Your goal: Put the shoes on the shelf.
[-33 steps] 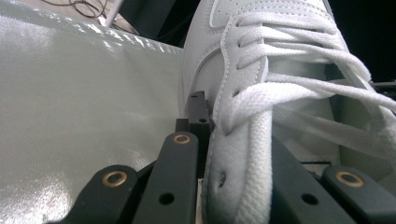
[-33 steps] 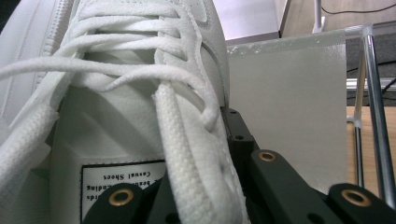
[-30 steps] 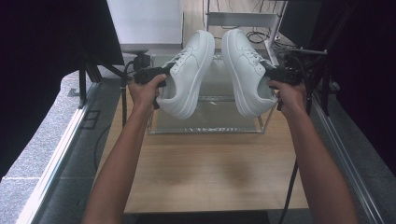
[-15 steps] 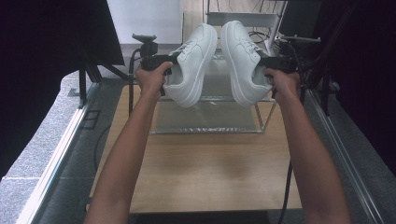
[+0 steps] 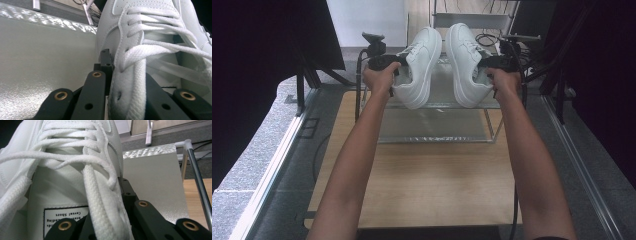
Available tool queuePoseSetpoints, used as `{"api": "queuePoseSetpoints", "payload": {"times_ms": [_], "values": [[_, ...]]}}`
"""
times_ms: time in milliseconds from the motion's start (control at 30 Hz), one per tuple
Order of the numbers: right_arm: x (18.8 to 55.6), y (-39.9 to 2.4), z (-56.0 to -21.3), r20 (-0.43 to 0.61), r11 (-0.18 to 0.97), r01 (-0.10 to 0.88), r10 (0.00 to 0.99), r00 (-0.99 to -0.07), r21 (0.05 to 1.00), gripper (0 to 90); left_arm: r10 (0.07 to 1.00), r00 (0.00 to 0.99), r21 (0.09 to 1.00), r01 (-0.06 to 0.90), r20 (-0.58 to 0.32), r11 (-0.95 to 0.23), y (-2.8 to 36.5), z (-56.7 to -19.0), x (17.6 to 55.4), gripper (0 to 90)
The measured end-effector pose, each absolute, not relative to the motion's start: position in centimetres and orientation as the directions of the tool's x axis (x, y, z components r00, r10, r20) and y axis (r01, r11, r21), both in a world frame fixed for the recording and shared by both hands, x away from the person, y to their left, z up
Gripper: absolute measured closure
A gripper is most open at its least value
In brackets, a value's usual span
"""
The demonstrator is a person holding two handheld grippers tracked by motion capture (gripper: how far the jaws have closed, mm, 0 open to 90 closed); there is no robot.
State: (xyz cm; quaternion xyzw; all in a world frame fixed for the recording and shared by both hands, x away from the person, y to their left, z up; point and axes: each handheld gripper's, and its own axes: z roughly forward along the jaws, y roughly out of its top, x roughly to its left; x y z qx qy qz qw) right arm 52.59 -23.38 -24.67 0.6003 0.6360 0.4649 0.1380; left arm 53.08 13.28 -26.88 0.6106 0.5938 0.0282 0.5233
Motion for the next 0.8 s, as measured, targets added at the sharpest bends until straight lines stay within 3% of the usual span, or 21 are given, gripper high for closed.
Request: {"api": "queuePoseSetpoints", "payload": {"times_ms": [467,800], "values": [[54.5,-20.5,-26.3,0.354,-0.146,0.649,0.913,-0.202,0.746,85.8,0.81,0.204,0.661,0.699,-0.549,0.272,12.8,-28.2,54.5,84.1],[55.7,-19.4,-27.4,0.336,-0.147,0.656,0.926,-0.172,0.74,78.6,0.814,0.181,0.643,0.714,-0.552,0.278,12.3,-29.6,55.6,77.4]]}}
